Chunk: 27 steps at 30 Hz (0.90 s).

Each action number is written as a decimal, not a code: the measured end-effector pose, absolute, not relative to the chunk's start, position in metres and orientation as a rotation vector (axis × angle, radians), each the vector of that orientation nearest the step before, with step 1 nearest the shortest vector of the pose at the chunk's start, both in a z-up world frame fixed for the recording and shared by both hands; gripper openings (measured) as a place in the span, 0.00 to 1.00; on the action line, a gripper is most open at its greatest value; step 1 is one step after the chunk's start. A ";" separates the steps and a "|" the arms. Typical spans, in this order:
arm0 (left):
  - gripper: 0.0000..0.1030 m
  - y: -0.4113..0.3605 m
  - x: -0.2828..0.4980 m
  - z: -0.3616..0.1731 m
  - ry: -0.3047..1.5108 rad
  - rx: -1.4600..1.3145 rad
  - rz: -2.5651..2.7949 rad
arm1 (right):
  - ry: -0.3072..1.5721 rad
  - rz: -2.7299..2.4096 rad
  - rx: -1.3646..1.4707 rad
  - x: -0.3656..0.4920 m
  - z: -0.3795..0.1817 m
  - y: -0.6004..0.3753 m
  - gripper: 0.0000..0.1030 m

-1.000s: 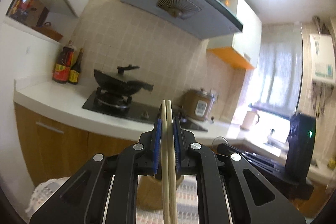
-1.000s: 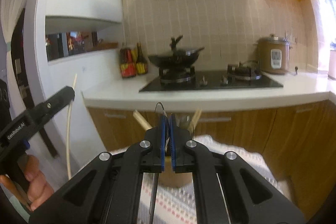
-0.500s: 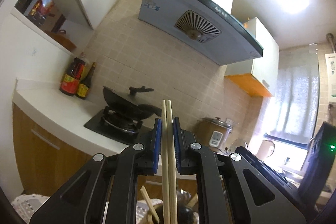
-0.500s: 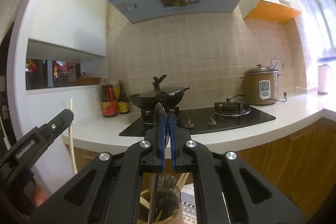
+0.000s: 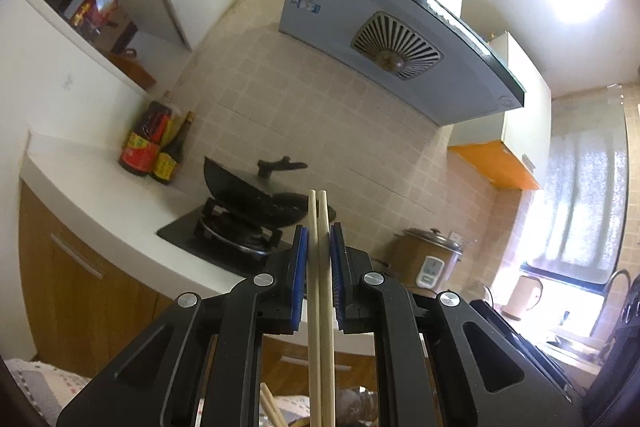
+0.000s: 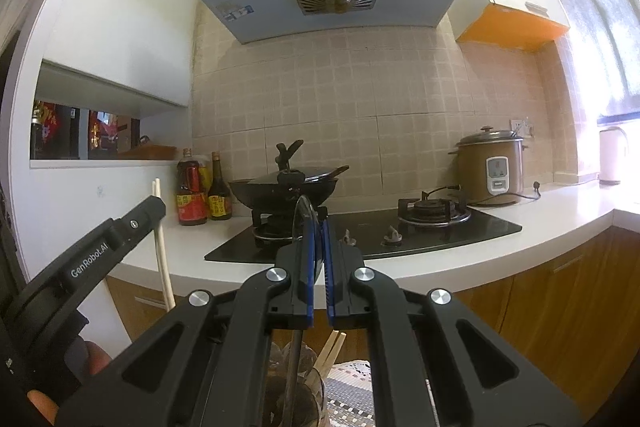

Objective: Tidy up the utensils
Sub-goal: 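Carry chopsticks and clear spoon over the holder and open both tools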

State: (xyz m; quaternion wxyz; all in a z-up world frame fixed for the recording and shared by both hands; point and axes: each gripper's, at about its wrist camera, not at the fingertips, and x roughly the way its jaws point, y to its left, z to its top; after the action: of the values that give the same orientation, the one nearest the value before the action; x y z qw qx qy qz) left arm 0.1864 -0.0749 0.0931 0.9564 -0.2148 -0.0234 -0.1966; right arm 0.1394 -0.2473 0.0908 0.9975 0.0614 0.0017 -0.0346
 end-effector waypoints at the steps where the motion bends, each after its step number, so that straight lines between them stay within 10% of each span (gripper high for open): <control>1: 0.10 -0.077 0.187 0.092 -0.052 -0.432 -0.393 | 0.000 -0.072 0.130 0.140 0.090 -0.248 0.03; 27: 0.11 -0.073 0.188 0.064 0.027 -0.347 -0.385 | -0.011 -0.059 0.134 0.128 0.078 -0.234 0.03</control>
State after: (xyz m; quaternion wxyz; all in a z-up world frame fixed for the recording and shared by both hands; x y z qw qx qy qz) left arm 0.1879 -0.0727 0.0641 0.9665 -0.1715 0.0133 -0.1904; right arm 0.1281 -0.2343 0.0776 0.9973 0.0669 -0.0056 -0.0294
